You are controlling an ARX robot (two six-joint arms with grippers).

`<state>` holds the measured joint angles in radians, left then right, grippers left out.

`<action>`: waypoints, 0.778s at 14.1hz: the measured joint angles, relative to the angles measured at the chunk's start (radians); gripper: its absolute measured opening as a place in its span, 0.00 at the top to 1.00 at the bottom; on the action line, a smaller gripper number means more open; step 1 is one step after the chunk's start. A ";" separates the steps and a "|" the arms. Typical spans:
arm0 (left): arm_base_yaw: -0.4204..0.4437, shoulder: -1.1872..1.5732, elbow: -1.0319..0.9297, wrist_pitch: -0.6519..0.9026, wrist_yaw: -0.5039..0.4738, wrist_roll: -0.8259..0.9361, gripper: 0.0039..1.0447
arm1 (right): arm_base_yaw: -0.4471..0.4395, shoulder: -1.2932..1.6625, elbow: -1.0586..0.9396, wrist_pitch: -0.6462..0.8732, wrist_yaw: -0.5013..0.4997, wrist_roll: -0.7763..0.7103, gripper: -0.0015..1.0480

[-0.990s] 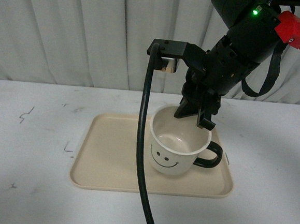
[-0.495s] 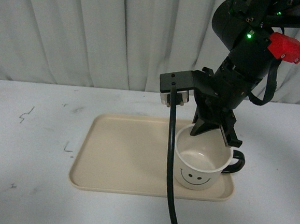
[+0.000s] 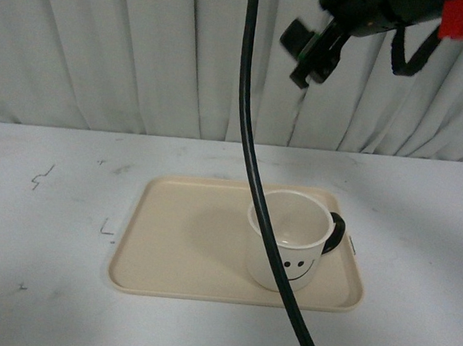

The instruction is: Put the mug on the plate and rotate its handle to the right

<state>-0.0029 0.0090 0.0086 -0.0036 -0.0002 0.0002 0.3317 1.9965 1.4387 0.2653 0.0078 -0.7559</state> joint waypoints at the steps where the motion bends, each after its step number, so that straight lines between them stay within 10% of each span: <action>1: 0.000 0.000 0.000 0.000 0.000 0.000 0.06 | -0.014 -0.081 -0.223 0.272 0.170 0.248 0.46; 5: 0.000 0.000 0.000 0.000 0.000 0.000 0.06 | -0.144 -0.387 -0.826 0.776 0.183 0.711 0.99; 11: 0.000 0.000 0.000 0.000 0.000 0.000 0.06 | -0.236 -0.712 -1.205 0.781 0.079 0.741 0.98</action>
<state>-0.0029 0.0090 0.0086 -0.0036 -0.0006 0.0002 0.0956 1.2842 0.2337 1.0466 0.0872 -0.0151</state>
